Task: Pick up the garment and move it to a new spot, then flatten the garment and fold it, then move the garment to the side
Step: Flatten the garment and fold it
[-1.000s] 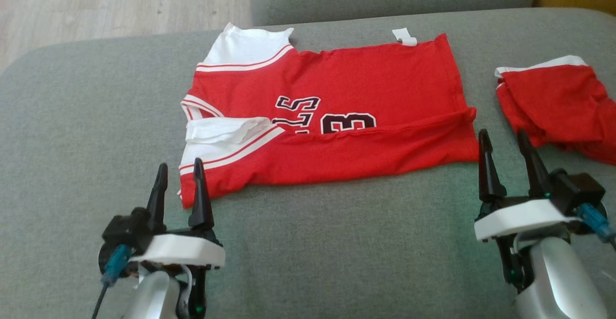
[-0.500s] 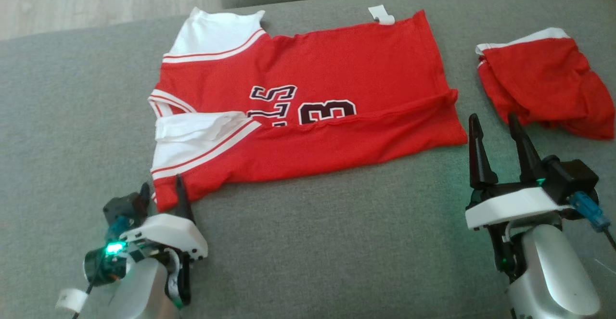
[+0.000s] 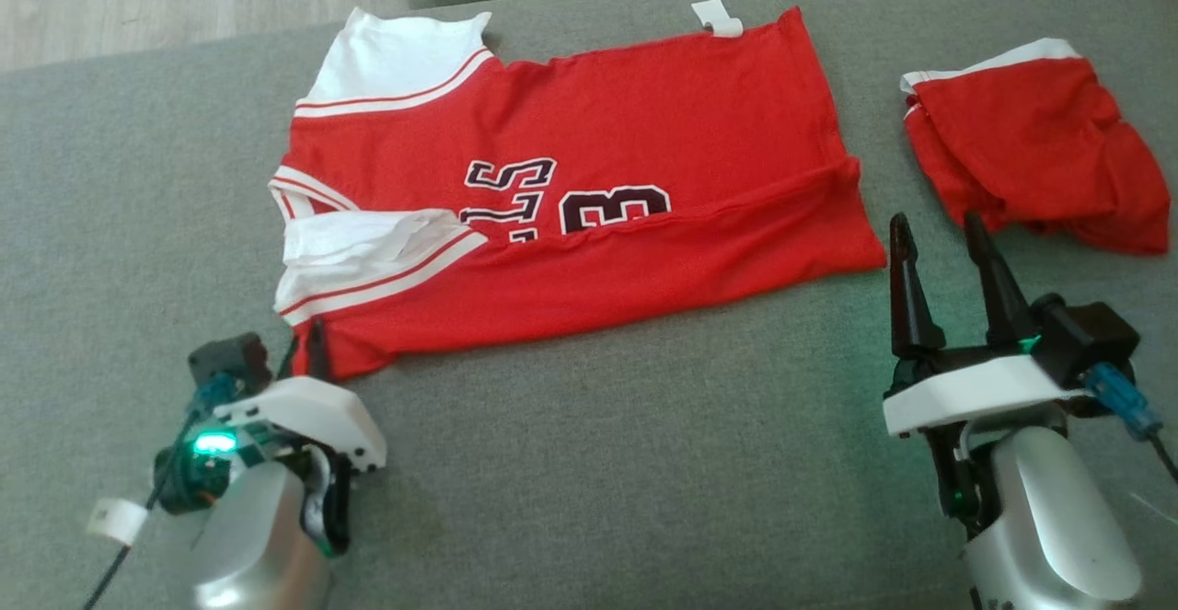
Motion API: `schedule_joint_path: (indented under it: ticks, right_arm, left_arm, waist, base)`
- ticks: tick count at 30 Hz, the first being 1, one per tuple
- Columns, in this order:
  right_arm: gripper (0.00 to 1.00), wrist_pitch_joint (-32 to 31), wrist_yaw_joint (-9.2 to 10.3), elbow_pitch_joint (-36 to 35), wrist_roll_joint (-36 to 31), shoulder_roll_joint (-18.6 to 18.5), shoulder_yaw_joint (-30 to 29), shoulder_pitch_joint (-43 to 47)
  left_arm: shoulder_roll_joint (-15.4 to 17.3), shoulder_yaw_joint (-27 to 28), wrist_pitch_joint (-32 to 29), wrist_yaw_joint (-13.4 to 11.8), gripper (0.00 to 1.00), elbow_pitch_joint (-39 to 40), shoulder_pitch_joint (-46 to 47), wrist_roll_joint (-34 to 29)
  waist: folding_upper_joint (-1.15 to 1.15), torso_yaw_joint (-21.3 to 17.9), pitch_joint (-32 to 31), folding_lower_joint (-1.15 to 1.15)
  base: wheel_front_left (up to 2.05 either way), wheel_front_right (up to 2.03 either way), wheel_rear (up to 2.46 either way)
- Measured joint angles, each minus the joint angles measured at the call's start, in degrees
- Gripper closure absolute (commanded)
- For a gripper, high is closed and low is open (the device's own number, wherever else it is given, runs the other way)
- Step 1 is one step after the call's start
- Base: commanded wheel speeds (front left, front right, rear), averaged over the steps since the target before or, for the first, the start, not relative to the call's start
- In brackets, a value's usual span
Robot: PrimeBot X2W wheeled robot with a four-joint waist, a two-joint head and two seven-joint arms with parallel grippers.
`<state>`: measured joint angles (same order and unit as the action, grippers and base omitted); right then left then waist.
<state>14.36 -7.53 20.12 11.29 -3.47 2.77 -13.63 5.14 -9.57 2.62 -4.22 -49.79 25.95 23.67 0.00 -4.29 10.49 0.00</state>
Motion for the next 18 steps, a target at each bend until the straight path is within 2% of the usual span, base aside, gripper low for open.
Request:
schedule_joint_path:
  ticks: [4,8,10,18]
  right_arm:
    - [0.0,-2.3,0.0,3.4,-1.0,0.1,-1.2,-0.7]
    - [0.0,-6.6,0.0,9.2,0.0,0.3,-4.7,-3.7]
    - [0.0,-8.6,0.0,13.0,2.5,0.3,-5.9,-5.6]
    - [0.0,-13.5,-0.01,28.5,2.8,0.3,-8.5,-13.6]
  left_arm:
    - [-0.5,-0.4,4.6,1.3,1.0,0.8,-0.4,0.5]
    - [-0.6,-1.9,10.1,3.8,1.0,6.0,-0.5,0.1]
    - [-0.7,-2.9,11.0,4.6,1.0,8.7,-0.5,-1.2]
    - [-1.0,-5.5,11.7,5.8,1.0,13.9,-0.6,-3.5]
  waist:
    - [0.0,0.9,-0.5,0.0]
    - [0.0,2.0,-0.9,0.0]
    - [0.0,2.8,-1.1,0.0]
    - [0.0,5.3,-0.5,0.0]
  base:
    - [0.0,0.0,0.0]
    - [0.0,0.0,0.0]
    - [0.0,0.0,0.0]
    - [0.0,0.0,0.0]
